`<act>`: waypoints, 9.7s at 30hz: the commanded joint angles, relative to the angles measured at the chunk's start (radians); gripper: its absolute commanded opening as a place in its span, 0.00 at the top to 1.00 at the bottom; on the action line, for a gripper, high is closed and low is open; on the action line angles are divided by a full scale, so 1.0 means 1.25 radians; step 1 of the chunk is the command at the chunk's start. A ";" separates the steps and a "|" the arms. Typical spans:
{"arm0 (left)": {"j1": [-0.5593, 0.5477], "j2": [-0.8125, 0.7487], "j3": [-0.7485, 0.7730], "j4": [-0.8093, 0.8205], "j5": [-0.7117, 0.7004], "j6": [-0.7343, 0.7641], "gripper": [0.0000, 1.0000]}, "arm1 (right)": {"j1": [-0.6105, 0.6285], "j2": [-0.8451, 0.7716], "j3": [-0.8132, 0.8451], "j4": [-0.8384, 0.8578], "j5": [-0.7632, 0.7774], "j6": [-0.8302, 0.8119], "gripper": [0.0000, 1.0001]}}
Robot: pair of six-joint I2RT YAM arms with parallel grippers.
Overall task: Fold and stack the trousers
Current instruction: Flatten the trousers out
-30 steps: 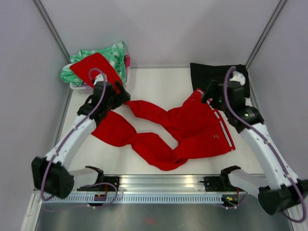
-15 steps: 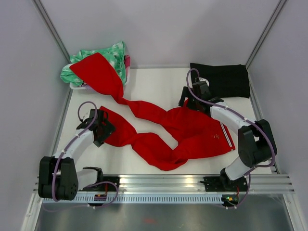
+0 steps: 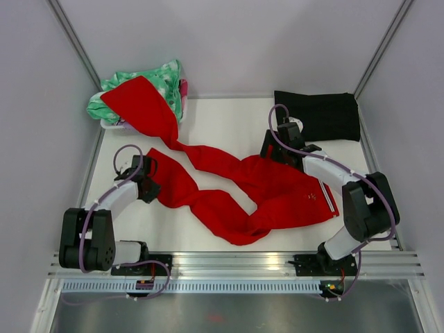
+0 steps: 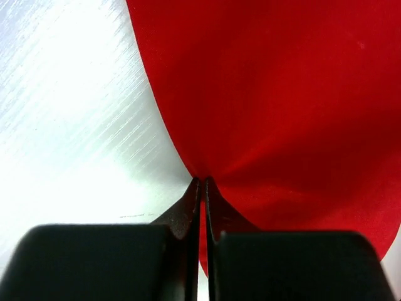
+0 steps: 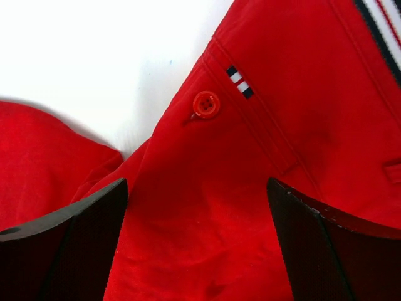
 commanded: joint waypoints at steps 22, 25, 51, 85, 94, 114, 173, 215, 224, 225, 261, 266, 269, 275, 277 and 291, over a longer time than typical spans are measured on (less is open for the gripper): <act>0.017 -0.428 0.204 -0.599 -0.328 -0.220 0.19 | -0.076 -0.075 -0.060 0.050 0.022 0.026 0.02; 0.017 -0.403 0.225 -0.515 -0.320 -0.118 0.17 | -0.069 -0.092 -0.067 0.056 -0.027 -0.005 0.02; 0.016 -0.364 0.062 -0.652 -0.087 -0.401 0.07 | -0.055 -0.126 -0.118 0.057 -0.049 0.029 0.02; 0.014 -0.326 0.482 -0.768 -0.489 -0.145 0.98 | -0.055 -0.104 -0.112 0.032 -0.038 0.006 0.02; 0.014 -0.028 0.397 -0.573 -0.325 0.119 0.92 | -0.055 -0.130 -0.119 0.007 -0.022 -0.009 0.02; 0.048 -0.291 0.110 -0.334 -0.076 -0.139 0.00 | 0.007 -0.129 -0.098 0.016 -0.138 -0.086 0.02; 0.191 0.256 0.480 -0.198 -0.250 0.423 0.96 | 0.186 -0.175 -0.051 0.059 -0.227 -0.217 0.02; 0.192 -0.195 -0.056 -0.323 -0.354 -0.417 0.27 | 0.201 0.045 0.129 -0.049 -0.228 -0.130 0.02; 0.201 -0.160 -0.016 -0.248 -0.369 -0.278 0.98 | 0.206 0.054 0.136 -0.059 -0.208 -0.106 0.02; 0.201 -0.153 -0.001 -0.251 -0.381 -0.262 0.98 | 0.206 0.050 0.133 -0.060 -0.202 -0.107 0.02; 0.415 0.063 0.545 -0.296 -0.051 0.295 0.98 | 0.407 -0.080 0.031 -0.079 -0.146 -0.317 0.02; 0.425 -0.010 0.616 -0.349 -0.011 0.303 0.98 | 0.518 -0.013 0.032 -0.108 0.095 -0.348 0.02; 0.427 -0.061 0.620 -0.367 -0.008 0.312 0.98 | 0.557 0.006 0.022 -0.097 0.148 -0.354 0.02; 0.427 -0.131 0.576 -0.417 -0.058 0.283 0.98 | 0.580 0.065 0.028 -0.081 0.215 -0.376 0.07; 0.428 -0.142 0.546 -0.416 -0.061 0.279 0.98 | 0.600 0.073 0.025 -0.076 0.199 -0.383 0.08; 0.428 -0.125 0.442 -0.339 -0.052 0.254 0.98 | 0.636 -0.082 -0.131 -0.038 0.132 -0.264 0.10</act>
